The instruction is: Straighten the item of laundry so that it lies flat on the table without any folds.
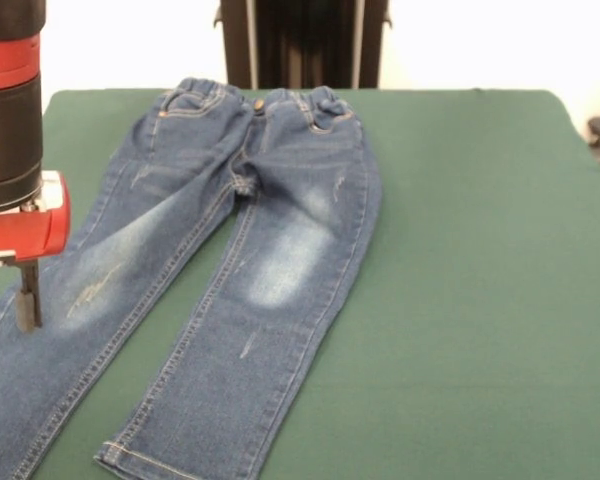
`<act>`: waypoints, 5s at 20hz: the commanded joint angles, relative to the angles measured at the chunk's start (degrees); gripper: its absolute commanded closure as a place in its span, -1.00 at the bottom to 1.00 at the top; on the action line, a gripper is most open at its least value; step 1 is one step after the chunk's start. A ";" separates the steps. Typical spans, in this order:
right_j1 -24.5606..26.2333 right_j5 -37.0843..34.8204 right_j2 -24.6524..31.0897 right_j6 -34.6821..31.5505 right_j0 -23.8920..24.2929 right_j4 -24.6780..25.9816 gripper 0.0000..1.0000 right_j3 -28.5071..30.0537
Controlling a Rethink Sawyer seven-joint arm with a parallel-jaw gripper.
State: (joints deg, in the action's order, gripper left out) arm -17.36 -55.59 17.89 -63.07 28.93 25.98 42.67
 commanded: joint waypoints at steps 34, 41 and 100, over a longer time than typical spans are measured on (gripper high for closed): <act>-2.17 -1.17 -11.03 -26.07 -11.61 -14.40 -1.00 15.71; -1.45 0.76 -11.06 -26.03 -12.16 -15.83 -1.00 15.51; 1.68 7.55 -10.26 -23.42 -10.59 -24.21 -1.00 21.68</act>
State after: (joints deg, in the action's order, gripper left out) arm -18.46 -43.47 5.17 -73.37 20.88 4.69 56.06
